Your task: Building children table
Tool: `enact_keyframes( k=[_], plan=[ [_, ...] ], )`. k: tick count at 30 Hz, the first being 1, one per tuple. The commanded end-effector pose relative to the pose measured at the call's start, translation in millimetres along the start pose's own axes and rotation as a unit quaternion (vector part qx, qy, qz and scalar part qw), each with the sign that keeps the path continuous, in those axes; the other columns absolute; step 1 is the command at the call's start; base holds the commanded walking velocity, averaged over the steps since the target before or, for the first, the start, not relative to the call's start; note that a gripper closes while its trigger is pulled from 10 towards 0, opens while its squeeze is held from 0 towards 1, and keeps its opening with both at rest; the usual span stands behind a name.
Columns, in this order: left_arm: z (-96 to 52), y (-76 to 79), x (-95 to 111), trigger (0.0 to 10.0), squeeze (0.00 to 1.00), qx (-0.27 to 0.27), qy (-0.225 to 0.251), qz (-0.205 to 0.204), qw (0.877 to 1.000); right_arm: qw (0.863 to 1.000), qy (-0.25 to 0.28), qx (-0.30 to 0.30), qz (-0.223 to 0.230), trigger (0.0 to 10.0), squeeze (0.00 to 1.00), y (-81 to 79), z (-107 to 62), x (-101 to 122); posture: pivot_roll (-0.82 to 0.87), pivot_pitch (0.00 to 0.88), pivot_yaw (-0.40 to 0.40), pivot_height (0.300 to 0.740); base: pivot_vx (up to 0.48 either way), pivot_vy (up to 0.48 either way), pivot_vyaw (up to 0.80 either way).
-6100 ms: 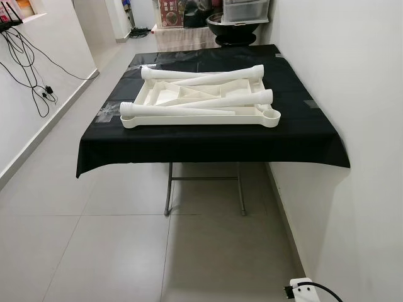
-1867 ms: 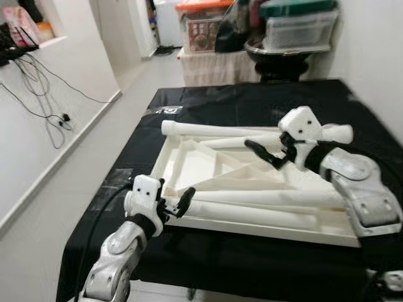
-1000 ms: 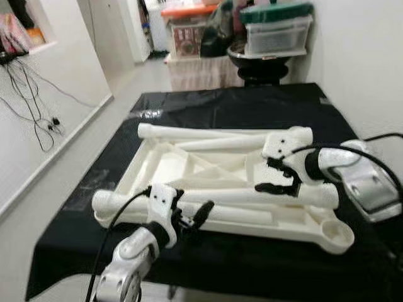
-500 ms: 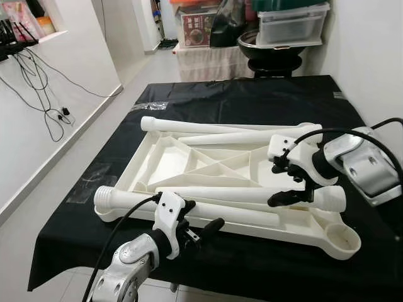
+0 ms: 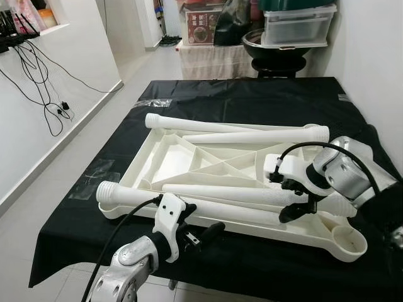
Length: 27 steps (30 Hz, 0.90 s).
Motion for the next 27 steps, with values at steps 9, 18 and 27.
enact_keyframes(
  k=[9, 18, 27],
  plan=[
    [-2.6, -0.8, -10.4, 10.0, 0.0, 0.005, -0.032, 0.008, 0.999, 0.999, -0.025, -0.013, -0.016, 0.0, 0.0, 0.9, -0.5, -3.1, -0.11, 0.09, 0.04, 0.74, 0.0, 0.0, 0.0],
    [-2.4, -0.9, -6.3, 10.0, 0.0, 0.002, -0.026, 0.018, 0.999, 0.999, -0.003, -0.038, -0.007, 0.0, 0.0, 3.0, -5.1, -3.1, -0.11, 0.063, 0.053, 0.74, 0.0, 0.0, 0.0],
    [-0.4, -3.3, 16.0, 10.0, 0.0, 0.001, 0.008, 0.027, 1.0, 0.996, 0.07, -0.051, 0.015, 0.0, 0.0, 8.4, -28.8, 1.6, -0.11, 0.054, 0.063, 0.74, 0.0, 0.0, 0.0]
  ],
)
Point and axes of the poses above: a point about 5 cm out from each wrist's last joint towards the gripper, its own z axis pointing out of the wrist towards the gripper, its own x axis along the axis of the wrist's last joint, y = z × x, the point moved 1 cm from there along z, pointing out of the wrist towards the gripper, and after that the axes turned 4 degrees about -z, right-handed, at the moved point
